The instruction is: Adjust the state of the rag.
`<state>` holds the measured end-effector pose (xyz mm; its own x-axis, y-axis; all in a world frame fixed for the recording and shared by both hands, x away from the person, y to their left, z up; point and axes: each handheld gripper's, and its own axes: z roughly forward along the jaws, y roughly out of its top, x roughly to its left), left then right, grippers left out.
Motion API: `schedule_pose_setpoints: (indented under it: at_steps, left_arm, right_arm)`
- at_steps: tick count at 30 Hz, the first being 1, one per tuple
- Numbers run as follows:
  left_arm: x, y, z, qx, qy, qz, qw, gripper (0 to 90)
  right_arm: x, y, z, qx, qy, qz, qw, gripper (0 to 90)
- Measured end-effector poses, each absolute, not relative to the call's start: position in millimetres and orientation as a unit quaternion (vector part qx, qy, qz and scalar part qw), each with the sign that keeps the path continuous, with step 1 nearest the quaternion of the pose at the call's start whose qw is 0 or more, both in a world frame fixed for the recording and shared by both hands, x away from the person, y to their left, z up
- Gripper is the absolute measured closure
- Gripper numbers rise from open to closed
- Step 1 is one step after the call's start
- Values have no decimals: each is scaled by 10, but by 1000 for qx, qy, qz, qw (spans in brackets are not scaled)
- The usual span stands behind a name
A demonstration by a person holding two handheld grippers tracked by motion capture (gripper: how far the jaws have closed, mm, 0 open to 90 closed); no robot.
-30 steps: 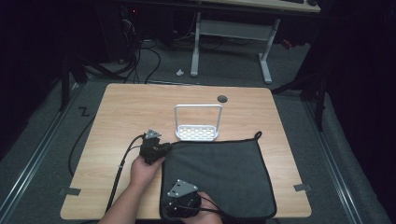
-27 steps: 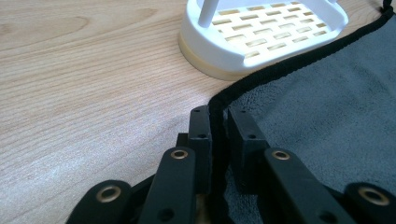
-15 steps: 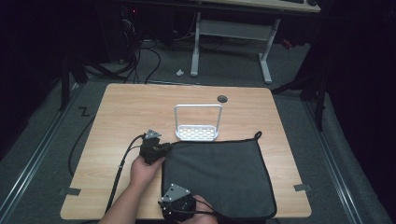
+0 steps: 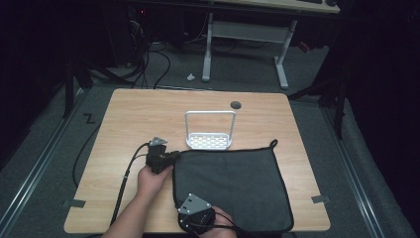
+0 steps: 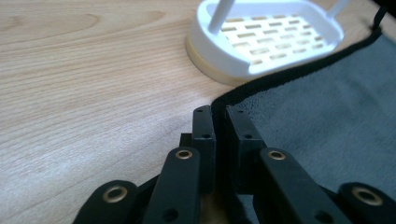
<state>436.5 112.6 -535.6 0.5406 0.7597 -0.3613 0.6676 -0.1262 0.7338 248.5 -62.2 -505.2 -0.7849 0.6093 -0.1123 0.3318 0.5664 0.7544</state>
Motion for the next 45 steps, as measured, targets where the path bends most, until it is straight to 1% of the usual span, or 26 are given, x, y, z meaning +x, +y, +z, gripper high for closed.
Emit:
schedule_pose_setpoints:
  at_steps: [6, 9, 12, 18, 22, 27, 29, 32, 37, 40, 45]
  left_arm:
    - [4343, 1158, -5332, 738, 484, 51, 466, 832]
    - [4334, 1203, -5318, 724, 496, 45, 478, 833]
    - [4303, 1260, -5288, 711, 499, 60, 492, 834]
    - [4284, 1391, -5228, 693, 509, 62, 507, 835]
    - [4276, 1522, -5215, 684, 518, 63, 509, 835]
    - [4233, 1806, -5189, 677, 528, 73, 507, 835]
    - [4201, 1924, -5168, 676, 530, 87, 504, 835]
    - [4152, 2122, -5137, 669, 538, 92, 504, 835]
    - [4087, 2388, -5079, 661, 549, 105, 501, 835]
    - [4071, 2460, -5047, 661, 550, 111, 498, 835]
    - [4084, 2405, -5011, 667, 547, 116, 494, 835]
  right_arm:
    - [2463, -606, -4997, 268, 861, 388, 190, 818]
    - [2456, -575, -4978, 264, 858, 395, 192, 818]
    - [2451, -534, -4963, 262, 856, 402, 192, 818]
    - [2447, -373, -4916, 251, 853, 413, 197, 817]
    - [2456, -263, -4896, 245, 853, 419, 193, 816]
    - [2482, -69, -4877, 230, 855, 426, 183, 816]
    - [2486, 33, -4864, 222, 858, 427, 180, 816]
    - [2500, 189, -4835, 209, 857, 441, 165, 816]
    - [2501, 430, -4783, 190, 858, 449, 160, 816]
    - [2510, 513, -4760, 184, 859, 454, 152, 816]
    - [2523, 499, -4731, 181, 859, 454, 153, 816]
